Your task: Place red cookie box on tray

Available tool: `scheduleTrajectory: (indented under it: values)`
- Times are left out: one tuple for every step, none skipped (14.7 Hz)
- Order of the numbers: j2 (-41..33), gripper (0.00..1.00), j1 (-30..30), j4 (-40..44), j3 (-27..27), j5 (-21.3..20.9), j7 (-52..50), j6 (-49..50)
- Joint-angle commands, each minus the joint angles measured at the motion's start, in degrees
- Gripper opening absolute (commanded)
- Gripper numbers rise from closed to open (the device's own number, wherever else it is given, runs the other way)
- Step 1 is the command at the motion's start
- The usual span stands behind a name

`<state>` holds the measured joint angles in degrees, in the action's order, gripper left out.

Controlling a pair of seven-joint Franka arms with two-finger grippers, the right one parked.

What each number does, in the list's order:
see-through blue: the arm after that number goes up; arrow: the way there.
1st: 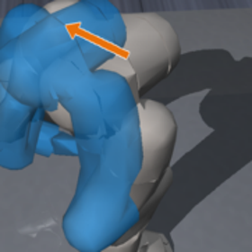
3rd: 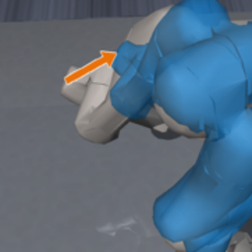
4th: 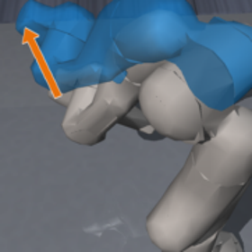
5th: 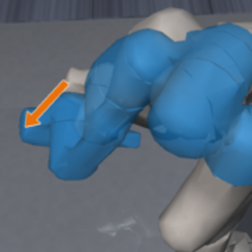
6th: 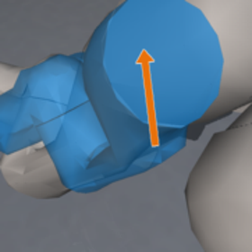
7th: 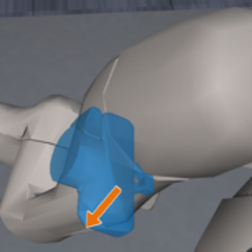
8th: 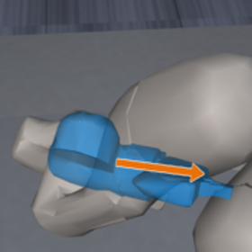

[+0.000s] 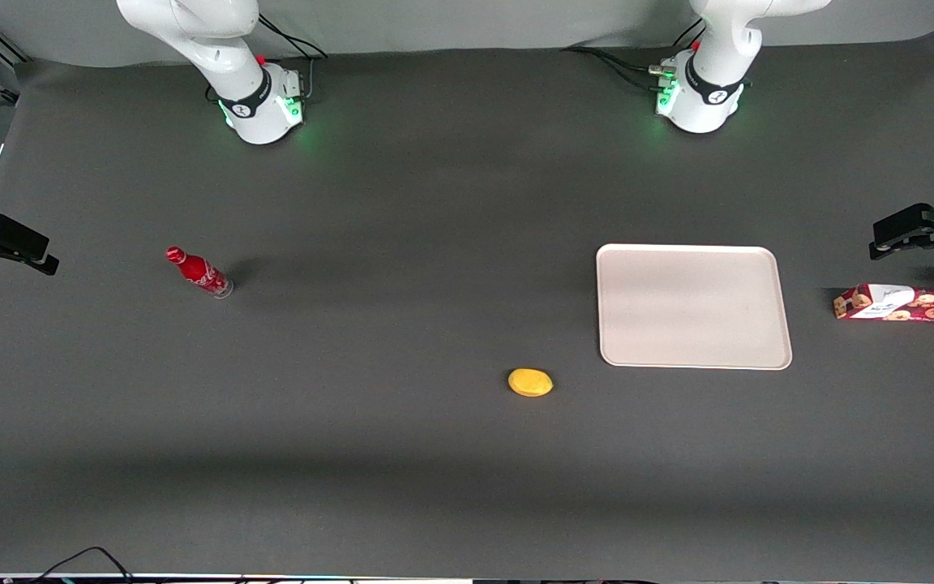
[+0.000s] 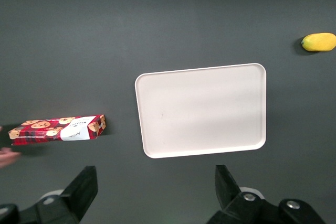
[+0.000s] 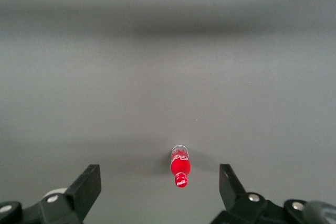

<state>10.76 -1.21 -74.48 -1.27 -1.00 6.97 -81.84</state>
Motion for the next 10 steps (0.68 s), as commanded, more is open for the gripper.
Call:
scheduleTrajectory:
  values:
    - [-0.48,1.0,0.07,0.22,0.04,0.47,0.42,-0.52]
    - [-0.48,1.0,0.15,0.22,0.04,-0.14,0.24,-0.6]
    - [-0.48,1.0,0.15,0.22,0.04,-0.15,0.07,-0.6]
    - [-0.57,1.0,0.15,0.22,0.04,-0.23,-0.2,-0.6]
    - [-0.48,1.0,0.07,0.22,0.21,-0.23,-0.55,-0.17]
    - [-0.48,1.0,-0.11,0.04,0.65,-0.58,-1.33,0.53]
    - [-0.65,1.0,-0.02,0.13,3.0,-1.63,-3.26,1.23]
    - [-0.74,1.0,-0.02,0.22,5.9,-2.25,-6.15,2.29]
    - [-0.74,1.0,-0.02,0.22,10.02,-2.52,-8.7,2.56]
    - [-0.48,1.0,-0.02,0.13,14.24,-2.61,-9.77,2.56]
